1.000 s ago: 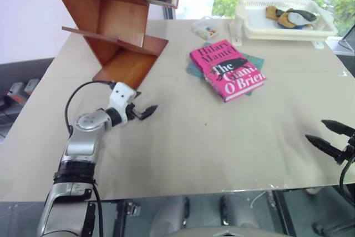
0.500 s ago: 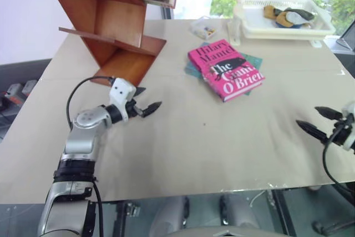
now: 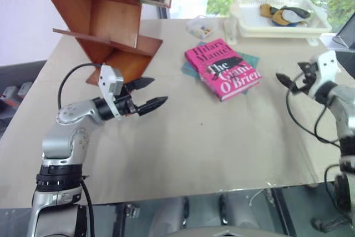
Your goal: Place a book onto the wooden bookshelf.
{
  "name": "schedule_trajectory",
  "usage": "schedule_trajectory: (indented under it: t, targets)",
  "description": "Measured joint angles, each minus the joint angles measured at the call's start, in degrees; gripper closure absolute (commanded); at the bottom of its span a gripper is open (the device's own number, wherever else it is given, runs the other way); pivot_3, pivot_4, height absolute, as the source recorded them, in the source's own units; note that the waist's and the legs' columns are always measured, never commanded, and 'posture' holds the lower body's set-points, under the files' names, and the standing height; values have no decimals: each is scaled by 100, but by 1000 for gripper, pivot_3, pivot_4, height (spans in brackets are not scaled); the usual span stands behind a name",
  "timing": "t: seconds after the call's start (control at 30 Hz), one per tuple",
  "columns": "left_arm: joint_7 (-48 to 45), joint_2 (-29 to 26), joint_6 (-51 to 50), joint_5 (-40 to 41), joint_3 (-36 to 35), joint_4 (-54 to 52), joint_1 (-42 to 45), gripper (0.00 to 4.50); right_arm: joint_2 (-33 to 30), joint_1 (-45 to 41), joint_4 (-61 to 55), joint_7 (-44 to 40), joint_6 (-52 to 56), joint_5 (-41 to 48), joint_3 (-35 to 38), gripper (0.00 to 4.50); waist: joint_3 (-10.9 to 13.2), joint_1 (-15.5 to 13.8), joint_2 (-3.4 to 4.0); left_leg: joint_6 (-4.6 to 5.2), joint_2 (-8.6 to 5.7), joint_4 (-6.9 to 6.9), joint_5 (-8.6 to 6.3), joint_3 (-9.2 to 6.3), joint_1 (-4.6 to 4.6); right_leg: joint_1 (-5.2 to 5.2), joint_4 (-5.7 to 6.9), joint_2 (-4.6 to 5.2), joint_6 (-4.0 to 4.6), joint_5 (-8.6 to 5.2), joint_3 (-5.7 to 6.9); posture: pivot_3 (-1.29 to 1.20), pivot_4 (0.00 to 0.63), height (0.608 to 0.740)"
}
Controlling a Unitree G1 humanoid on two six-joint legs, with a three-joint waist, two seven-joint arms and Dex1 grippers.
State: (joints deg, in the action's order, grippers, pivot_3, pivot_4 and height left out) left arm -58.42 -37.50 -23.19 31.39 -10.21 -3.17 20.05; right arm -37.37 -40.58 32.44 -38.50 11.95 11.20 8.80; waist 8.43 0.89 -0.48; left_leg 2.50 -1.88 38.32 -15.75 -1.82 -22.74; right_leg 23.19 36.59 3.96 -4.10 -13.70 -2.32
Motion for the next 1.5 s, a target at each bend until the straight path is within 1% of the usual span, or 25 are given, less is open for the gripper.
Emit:
schedule_trajectory:
  t: [0.07,0.13,0.2,0.27,0.33,0.43,0.5,0.57,0.73,0.9,1.0,1.03,1.07,1.1,1.13,1.2,1.23,1.27,1.3,1.37,1.4,1.43,1.47,1.5]
  targets:
    - [26,16,0,-33,12,13,-28,31,285,-1019,1342,225,-24,-201,-104,0,5,68,-2,-6,0,0,4,12,1,8,12,-6,0,0,-11,0,150,740]
    - [78,45,6,-38,30,3,-4,31,429,-1689,2236,415,-59,-272,-105,0,5,96,-3,-8,3,-4,6,2,0,8,11,-14,2,-1,-4,0,150,740]
    - [118,45,6,-38,8,-3,-22,31,474,-2104,2860,623,-118,-284,-36,0,6,84,-3,-8,3,-10,6,-3,-8,11,3,-17,3,-2,2,0,150,740]
    - [157,45,6,-38,-33,-21,-92,31,526,-2403,3425,903,-105,-164,256,0,6,87,-3,-8,2,-12,5,-1,-14,11,-6,-16,3,-2,-1,0,150,740]
    - [257,49,7,-38,-64,-98,-272,31,603,-2646,3931,1308,97,268,880,0,6,109,-3,-7,2,-15,5,3,-17,11,-4,-2,3,-1,-4,0,150,740]
    - [367,61,6,-39,-72,-144,-424,31,658,-2730,4242,1546,416,749,1525,0,6,115,-3,-7,2,-20,5,2,-20,13,-10,-3,3,-1,-3,0,150,740]
    - [461,62,6,-36,-88,-278,-506,31,772,-2787,4416,1619,877,1278,2138,0,6,132,-3,-7,5,-21,5,3,-19,13,-17,-3,3,-1,-3,0,150,740]
    - [517,62,6,-30,-94,-343,-526,31,831,-2804,4474,1684,1171,1547,2433,0,6,137,-3,-7,5,-21,5,3,-17,13,-12,-2,3,-1,-4,0,150,740]
    - [632,50,-9,-29,-161,-451,-701,31,859,-2820,4503,1893,1871,2096,3053,0,6,143,-2,-6,4,-21,4,3,-15,13,-5,3,3,-1,-4,0,150,740]
    - [665,11,-14,-28,-248,-488,-719,31,947,-2819,4507,1921,2557,2456,3388,0,6,143,-2,-6,4,-21,4,3,-15,13,-7,4,3,-1,-4,0,150,740]
    - [703,-4,-15,-28,-263,-512,-723,31,972,-2811,4466,1486,2692,2431,3257,0,7,140,-1,-6,2,-22,4,4,-16,13,-8,4,3,-1,-2,0,150,740]
    - [708,-11,-15,-28,-264,-517,-729,31,974,-2779,4359,1183,2702,2354,3109,0,7,136,-2,-5,2,-22,4,3,-16,13,-9,3,3,-1,-2,0,150,740]
    - [718,-30,-16,-28,-272,-520,-756,31,962,-2722,4161,740,2782,2227,2844,0,7,137,-1,-5,1,-22,3,4,-17,13,-8,3,3,-1,-2,0,150,740]
    - [721,-41,-16,-27,-275,-520,-769,31,956,-2705,4106,604,2815,2185,2760,0,7,139,-1,-5,1,-22,3,4,-16,13,-8,2,3,-1,-2,0,150,740]
    - [728,-48,-18,-27,-276,-521,-786,31,937,-2579,3828,134,2905,2051,2442,0,7,137,-2,-5,1,-22,3,3,-17,13,-7,1,2,-1,-1,0,150,740]
    - [732,-55,-19,-24,-278,-522,-804,31,909,-2281,3322,-512,3025,1873,1960,0,6,131,-2,-5,1,-22,3,0,-16,13,-5,0,2,-1,2,0,150,740]
    - [732,-59,-19,-23,-279,-527,-804,31,905,-1988,2883,-849,3020,1796,1667,0,5,120,-4,-5,1,-22,3,-4,-17,11,-5,0,2,-1,7,0,150,740]
    - [736,-67,-20,-24,-274,-529,-800,31,858,-1293,1933,-1416,2942,1666,1149,0,5,100,-3,-5,1,-22,3,-6,-19,14,9,1,2,-1,8,0,150,740]
    - [740,-76,-20,-27,-275,-525,-796,31,789,-745,1307,-1776,2853,1591,828,0,5,87,-3,-5,1,-15,3,-7,-20,16,14,2,2,-1,13,0,150,740]
    - [742,-97,-20,-29,-284,-522,-798,31,720,-284,882,-2104,2791,1493,515,0,7,108,2,-5,-4,-10,3,8,-25,29,15,6,1,0,-1,0,150,740]
    - [739,-96,-20,-28,-278,-522,-791,31,715,-262,860,-2132,2788,1478,482,0,7,120,2,-5,-6,-10,3,12,-24,33,15,6,1,0,-6,0,150,740]
    - [731,-80,-22,-28,-243,-523,-734,31,612,-23,470,-2258,2713,1443,364,0,8,124,2,-5,-5,-9,4,18,-24,38,20,7,0,0,-12,0,150,740]
    - [708,-101,-19,-30,-245,-509,-685,31,85,576,-417,-2535,2410,1276,163,0,7,116,2,3,0,-4,-1,15,-18,35,27,5,0,0,-8,0,150,740]
    - [698,-102,-19,-32,-243,-500,-677,31,4,625,-488,-2529,2343,1206,162,0,7,122,1,7,3,-4,-4,15,-11,33,30,3,0,1,-9,0,150,740]
